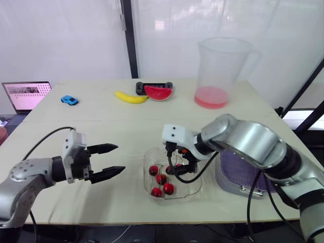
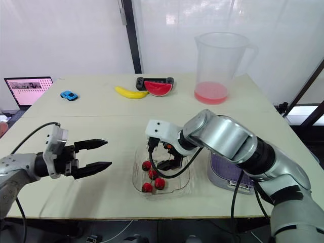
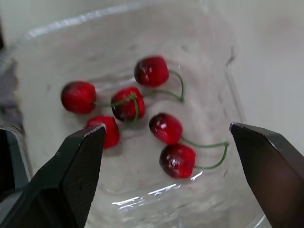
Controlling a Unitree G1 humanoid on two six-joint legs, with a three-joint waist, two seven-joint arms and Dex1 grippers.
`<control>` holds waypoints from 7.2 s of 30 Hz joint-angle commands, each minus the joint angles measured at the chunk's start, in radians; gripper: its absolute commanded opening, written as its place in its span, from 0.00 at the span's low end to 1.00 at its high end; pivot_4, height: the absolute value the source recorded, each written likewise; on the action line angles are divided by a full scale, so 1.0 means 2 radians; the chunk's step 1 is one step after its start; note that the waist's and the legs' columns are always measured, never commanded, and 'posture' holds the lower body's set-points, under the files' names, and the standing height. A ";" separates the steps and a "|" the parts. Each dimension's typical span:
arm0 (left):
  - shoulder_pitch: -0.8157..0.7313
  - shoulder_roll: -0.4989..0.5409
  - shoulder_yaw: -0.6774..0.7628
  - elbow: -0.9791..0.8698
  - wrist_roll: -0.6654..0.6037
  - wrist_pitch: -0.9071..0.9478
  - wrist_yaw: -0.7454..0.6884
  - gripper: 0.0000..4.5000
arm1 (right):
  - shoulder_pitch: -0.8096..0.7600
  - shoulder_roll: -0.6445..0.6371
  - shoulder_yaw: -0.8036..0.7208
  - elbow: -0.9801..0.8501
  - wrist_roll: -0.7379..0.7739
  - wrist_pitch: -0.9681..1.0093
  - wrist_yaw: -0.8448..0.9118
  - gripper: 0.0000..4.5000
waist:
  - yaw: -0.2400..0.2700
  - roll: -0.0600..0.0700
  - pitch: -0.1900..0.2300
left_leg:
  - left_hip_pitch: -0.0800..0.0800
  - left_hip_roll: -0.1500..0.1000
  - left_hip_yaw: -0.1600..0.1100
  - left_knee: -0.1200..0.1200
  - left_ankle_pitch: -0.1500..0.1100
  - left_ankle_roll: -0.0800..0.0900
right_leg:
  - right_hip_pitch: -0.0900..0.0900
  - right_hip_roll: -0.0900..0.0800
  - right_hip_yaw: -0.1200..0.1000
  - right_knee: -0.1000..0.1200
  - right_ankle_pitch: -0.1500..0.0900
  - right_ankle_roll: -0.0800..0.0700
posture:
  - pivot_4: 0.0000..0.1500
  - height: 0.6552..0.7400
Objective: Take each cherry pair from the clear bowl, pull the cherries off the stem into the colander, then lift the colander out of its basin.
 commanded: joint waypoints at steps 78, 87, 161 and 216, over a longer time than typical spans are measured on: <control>-0.041 -0.051 -0.046 -0.022 0.021 -0.017 0.056 1.00 | -0.039 -0.051 0.210 0.039 -0.133 -0.121 0.012 0.16 | -0.002 0.000 0.000 | 0.000 0.000 0.000 0.000 0.000 0.000 | 0.000 0.000 0.000 0.000 0.000 0.000 | 1.00 1.00; -0.063 -0.056 -0.042 -0.007 0.003 -0.008 0.062 1.00 | -0.037 -0.089 0.103 -0.006 -0.111 -0.178 0.094 0.16 | 0.001 0.000 0.000 | 0.000 0.000 0.000 0.000 0.000 0.000 | 0.000 0.000 0.000 0.000 0.000 0.000 | 1.00 1.00; -0.329 -0.172 -0.057 0.151 -0.045 0.090 0.107 0.00 | 0.269 -0.030 -0.257 0.069 -0.415 -0.871 -0.034 0.91 | 0.003 -0.003 -0.001 | 0.000 -0.002 -0.002 0.001 0.003 -0.005 | 0.001 0.001 -0.002 0.001 0.000 0.000 | 1.00 1.00; -0.316 -0.167 -0.075 0.088 -0.092 0.132 0.064 0.00 | 0.155 0.121 -0.349 0.103 0.278 -0.164 -0.067 0.21 | -0.012 -0.003 -0.001 | 0.001 -0.001 -0.004 0.000 0.001 -0.001 | 0.003 0.001 -0.003 0.001 0.000 0.000 | 1.00 1.00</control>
